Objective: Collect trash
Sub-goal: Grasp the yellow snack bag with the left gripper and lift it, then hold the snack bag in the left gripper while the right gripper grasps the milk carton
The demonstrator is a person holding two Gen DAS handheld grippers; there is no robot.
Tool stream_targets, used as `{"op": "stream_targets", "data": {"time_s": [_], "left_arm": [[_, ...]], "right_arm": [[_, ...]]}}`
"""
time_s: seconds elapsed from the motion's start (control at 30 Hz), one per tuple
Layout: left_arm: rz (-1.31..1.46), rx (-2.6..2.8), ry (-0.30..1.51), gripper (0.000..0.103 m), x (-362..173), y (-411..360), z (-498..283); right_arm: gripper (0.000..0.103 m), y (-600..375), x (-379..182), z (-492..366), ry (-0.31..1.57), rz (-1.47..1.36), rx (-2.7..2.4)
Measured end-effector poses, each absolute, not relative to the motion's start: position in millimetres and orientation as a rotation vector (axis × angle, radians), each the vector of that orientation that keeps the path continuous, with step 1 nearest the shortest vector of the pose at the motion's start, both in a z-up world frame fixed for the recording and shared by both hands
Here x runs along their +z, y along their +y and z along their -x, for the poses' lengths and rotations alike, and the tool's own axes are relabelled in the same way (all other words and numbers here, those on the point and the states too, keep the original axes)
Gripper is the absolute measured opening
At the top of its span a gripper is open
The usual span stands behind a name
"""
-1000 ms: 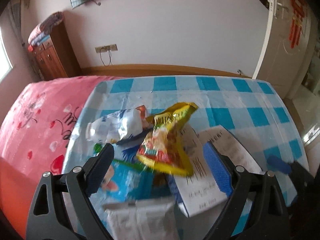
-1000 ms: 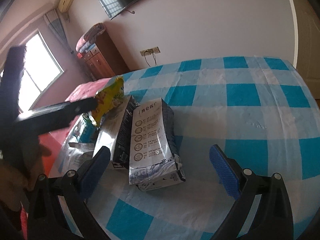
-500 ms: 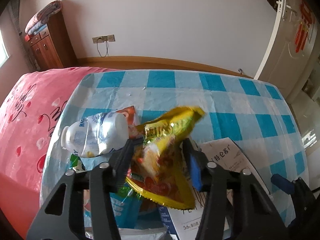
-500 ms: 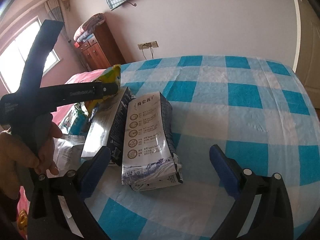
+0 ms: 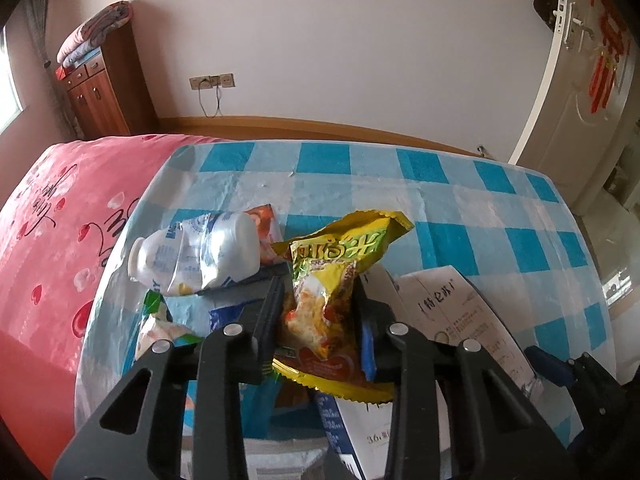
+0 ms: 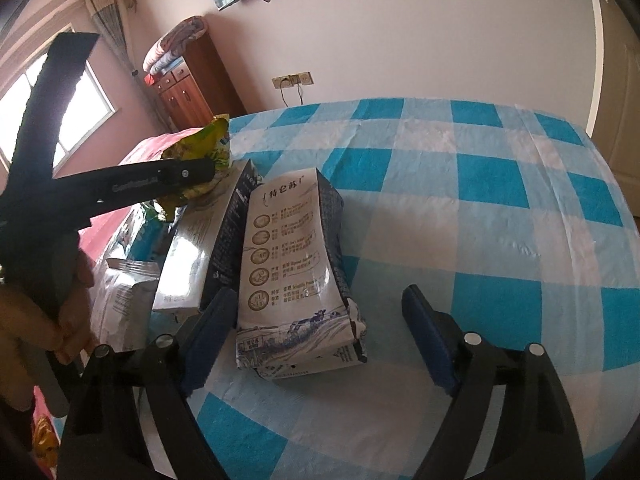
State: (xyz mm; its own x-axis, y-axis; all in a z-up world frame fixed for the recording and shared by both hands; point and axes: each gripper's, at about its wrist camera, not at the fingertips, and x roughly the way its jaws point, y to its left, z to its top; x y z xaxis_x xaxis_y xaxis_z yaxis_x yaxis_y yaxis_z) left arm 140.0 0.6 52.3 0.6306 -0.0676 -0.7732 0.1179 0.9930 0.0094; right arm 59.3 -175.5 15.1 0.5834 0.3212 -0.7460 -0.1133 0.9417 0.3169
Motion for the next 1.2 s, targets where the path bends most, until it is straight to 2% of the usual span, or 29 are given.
{"op": "stream_targets", "data": {"time_s": [0.73, 0.9, 1.2], "left_arm": [[0.057, -0.148, 0.848, 0.033, 77, 21, -83], [0.075, -0.137, 0.839, 0.033, 82, 34, -62], [0.093, -0.089, 0.835, 0.033, 82, 61, -24]], "right_arm": [[0.083, -169, 16, -60, 0.923, -0.212, 0.262], [0.064, -169, 17, -60, 0.920, -0.214, 0.270], [0.061, -173, 17, -59, 0.917, -0.241, 0.294]]}}
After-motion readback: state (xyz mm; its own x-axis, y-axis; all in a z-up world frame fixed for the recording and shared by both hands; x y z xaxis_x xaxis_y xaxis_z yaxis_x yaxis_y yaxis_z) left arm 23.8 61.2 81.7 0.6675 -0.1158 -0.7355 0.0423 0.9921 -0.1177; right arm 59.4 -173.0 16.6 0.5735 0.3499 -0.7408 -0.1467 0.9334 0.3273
